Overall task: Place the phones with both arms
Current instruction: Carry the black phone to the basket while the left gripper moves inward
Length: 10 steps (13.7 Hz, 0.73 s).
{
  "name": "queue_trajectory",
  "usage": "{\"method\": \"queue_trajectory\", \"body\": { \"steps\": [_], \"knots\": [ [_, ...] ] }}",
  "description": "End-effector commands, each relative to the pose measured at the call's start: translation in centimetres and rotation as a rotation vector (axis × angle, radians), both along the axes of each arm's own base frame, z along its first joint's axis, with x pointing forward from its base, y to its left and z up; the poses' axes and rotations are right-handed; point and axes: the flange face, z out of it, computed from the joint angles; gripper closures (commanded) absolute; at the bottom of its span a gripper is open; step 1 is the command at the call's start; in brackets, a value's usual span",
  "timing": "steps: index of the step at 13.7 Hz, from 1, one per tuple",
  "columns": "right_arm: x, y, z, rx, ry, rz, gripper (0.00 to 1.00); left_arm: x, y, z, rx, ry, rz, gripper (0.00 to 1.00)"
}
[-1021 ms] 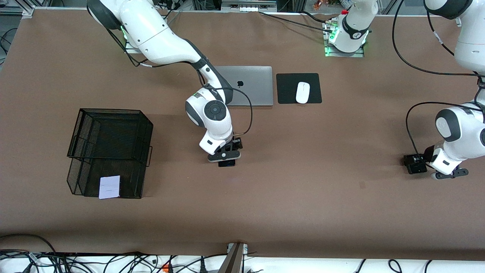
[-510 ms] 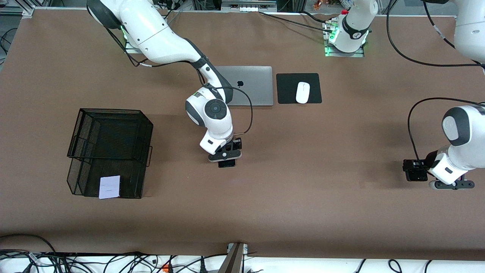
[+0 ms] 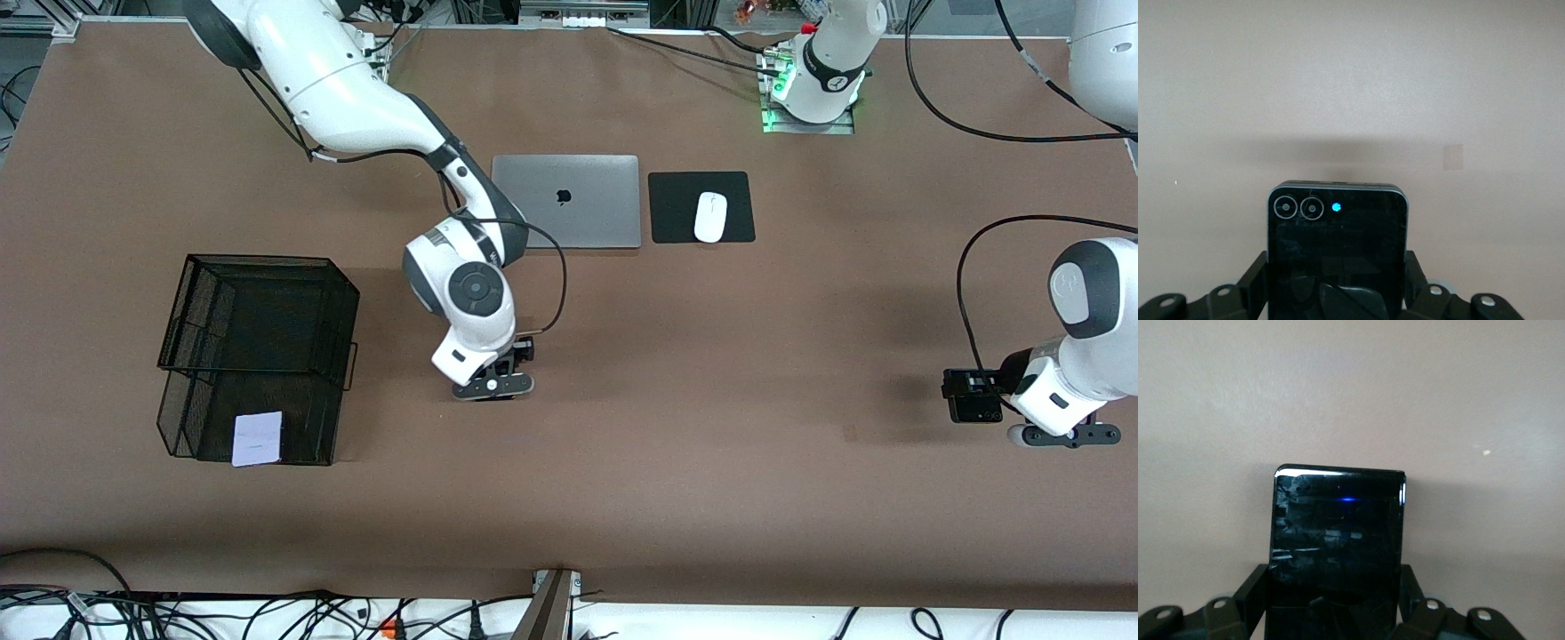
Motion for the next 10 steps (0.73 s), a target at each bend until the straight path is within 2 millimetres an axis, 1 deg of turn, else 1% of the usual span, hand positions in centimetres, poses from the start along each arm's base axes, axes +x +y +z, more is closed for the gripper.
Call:
{"method": "queue_trajectory", "body": {
  "steps": [1,2,3,4,5,6,7,8,9,10],
  "knots": [
    [2.1,-2.8,5.0,0.017,0.069,0.027,1.00,1.0,-2.4,2.3,-0.022,-0.004,0.014,1.00],
    [3.2,-4.4,6.7,0.007,0.088,0.039,1.00,1.4,-4.0,3.7,-0.029,-0.004,0.022,1.00],
    [4.3,-6.5,7.7,0.001,0.109,0.056,1.00,1.6,-6.3,4.6,-0.036,0.006,0.021,1.00],
    [5.3,-9.0,8.7,-0.001,0.119,0.058,1.00,1.9,-8.3,5.6,-0.037,0.007,0.032,1.00],
    [6.3,-11.5,10.6,0.023,0.111,0.063,1.00,2.1,-11.3,6.2,-0.051,0.007,0.047,1.00],
    [6.9,-13.7,11.8,0.047,0.117,0.062,1.00,2.1,-14.2,6.5,-0.074,0.008,0.091,1.00],
    [6.9,-15.1,12.7,0.040,0.141,0.075,1.00,2.0,-17.2,6.9,-0.092,0.012,0.140,1.00],
    [6.9,-17.2,13.6,0.034,0.169,0.084,1.00,1.7,-20.5,6.8,-0.109,0.025,0.169,1.00],
    [6.9,-19.1,13.9,0.031,0.188,0.085,1.00,1.3,-24.2,6.6,-0.131,0.040,0.199,1.00],
    [6.5,-20.8,14.5,0.030,0.192,0.080,1.00,0.9,-27.0,6.6,-0.145,0.048,0.232,1.00]
  ]
}}
